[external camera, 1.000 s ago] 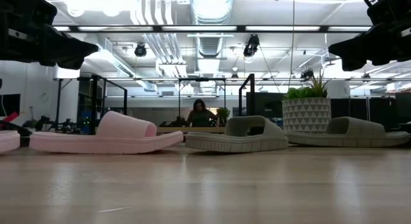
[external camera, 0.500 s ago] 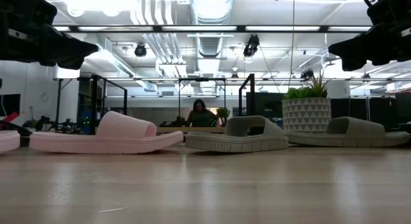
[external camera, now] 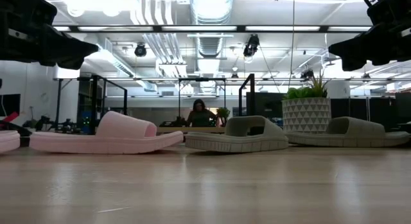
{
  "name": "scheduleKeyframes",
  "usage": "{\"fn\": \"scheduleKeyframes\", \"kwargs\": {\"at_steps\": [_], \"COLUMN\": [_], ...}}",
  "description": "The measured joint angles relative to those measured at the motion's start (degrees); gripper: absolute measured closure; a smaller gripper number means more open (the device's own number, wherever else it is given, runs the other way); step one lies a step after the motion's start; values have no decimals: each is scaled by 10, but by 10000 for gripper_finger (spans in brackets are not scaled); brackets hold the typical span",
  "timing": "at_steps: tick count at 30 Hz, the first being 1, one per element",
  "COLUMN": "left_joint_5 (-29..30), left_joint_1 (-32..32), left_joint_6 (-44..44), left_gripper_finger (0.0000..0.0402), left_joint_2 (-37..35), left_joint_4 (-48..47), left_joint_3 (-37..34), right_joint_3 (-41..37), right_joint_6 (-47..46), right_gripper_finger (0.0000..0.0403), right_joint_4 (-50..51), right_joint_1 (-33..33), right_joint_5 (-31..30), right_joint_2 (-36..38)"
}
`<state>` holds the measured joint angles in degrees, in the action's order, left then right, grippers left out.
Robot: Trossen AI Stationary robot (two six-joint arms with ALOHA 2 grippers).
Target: Pick and place slides into the shelf
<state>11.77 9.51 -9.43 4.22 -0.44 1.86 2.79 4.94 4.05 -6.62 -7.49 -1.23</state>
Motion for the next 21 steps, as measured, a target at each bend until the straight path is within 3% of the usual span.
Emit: {"fn": "scheduleKeyframes", "kwargs": {"at_steps": [10, 16, 21], "left_joint_5": [-1, -1, 6], "left_joint_1": [0, 0, 0], "left_joint_6": [0, 0, -1], "left_gripper_finger": [402, 402, 402], "left_joint_2": [0, 0, 1], "left_joint_4": [0, 4, 43], "left_joint_3": [0, 0, 0], "right_joint_3": [0, 0, 0], "right_joint_6": [69, -72, -50], "right_gripper_finger": [394, 394, 394], "right_joint_4": [-15, -45, -113], "right_joint_1": [0, 0, 0], "right_joint_5": [0, 4, 3], "right_joint_2": [0, 0, -1]}}
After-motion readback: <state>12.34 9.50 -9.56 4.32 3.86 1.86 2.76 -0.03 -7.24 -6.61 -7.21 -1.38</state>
